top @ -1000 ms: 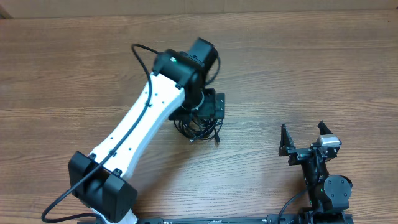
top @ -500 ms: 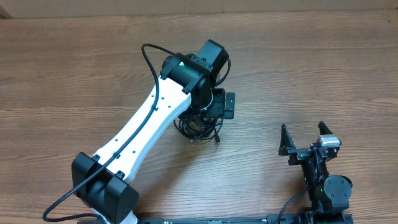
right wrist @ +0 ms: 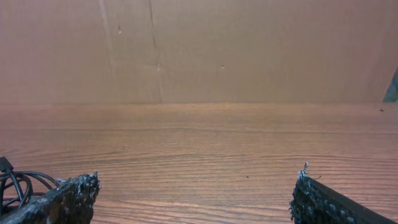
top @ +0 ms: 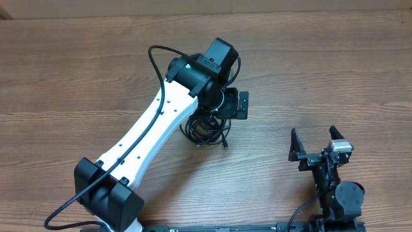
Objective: Untangle cables
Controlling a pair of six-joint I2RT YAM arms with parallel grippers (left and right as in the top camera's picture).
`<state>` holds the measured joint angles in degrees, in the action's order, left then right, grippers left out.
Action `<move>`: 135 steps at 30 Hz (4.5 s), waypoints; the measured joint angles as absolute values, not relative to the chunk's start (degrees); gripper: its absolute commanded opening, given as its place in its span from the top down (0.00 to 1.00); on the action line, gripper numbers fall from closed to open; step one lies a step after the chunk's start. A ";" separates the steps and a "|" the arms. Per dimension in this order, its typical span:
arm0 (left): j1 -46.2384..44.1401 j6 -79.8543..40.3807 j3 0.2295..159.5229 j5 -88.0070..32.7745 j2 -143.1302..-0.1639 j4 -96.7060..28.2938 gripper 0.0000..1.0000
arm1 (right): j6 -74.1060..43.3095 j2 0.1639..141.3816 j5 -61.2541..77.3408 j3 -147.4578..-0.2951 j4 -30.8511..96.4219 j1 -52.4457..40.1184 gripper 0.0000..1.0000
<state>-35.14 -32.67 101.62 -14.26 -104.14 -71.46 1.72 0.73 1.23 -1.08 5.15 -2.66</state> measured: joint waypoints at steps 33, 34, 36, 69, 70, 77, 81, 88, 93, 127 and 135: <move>-27.49 -35.29 101.62 -6.55 -104.14 -79.88 0.00 | 1.72 0.73 1.23 -1.08 5.13 -2.66 0.00; -27.77 -34.79 101.62 -6.55 -104.14 -80.18 0.00 | 1.72 0.73 1.23 -1.08 5.13 -2.66 0.00; -28.77 -32.99 101.62 -6.57 -104.14 -81.34 0.00 | 1.67 0.73 1.41 -1.08 5.15 -2.66 0.00; -27.35 -35.75 101.65 -3.79 -94.67 -82.76 0.06 | -21.04 6.48 38.61 -28.97 9.43 -2.61 0.00; -26.79 -35.90 101.65 -3.07 -93.62 -83.07 0.07 | -19.49 8.01 38.41 -31.62 12.97 -2.63 0.00; -24.75 -39.18 101.78 5.04 -92.82 -87.09 0.07 | -7.99 26.70 33.23 -50.13 38.70 -2.61 0.00; -23.18 -40.16 101.78 7.11 -94.52 -87.48 0.08 | -6.09 37.08 35.68 -54.54 42.02 -2.63 0.00; -22.87 -35.57 101.78 3.62 -99.24 -86.15 0.21 | -5.52 51.27 58.54 -55.09 39.48 -2.61 0.00; -22.87 -29.04 101.78 -2.55 -103.50 -83.92 0.27 | -5.54 59.86 71.35 -55.09 39.44 -2.63 0.00; -29.15 -20.95 101.78 -14.35 -124.33 -73.67 0.96 | -14.98 66.28 22.85 -78.11 74.85 -6.52 0.00; -28.71 -20.93 102.43 -14.44 -124.33 -77.36 0.96 | -14.98 70.46 22.48 -78.11 75.70 -6.52 0.00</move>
<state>-28.71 -20.93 102.43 -14.44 -124.33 -77.36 -14.98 70.46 22.48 -78.11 75.70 -6.52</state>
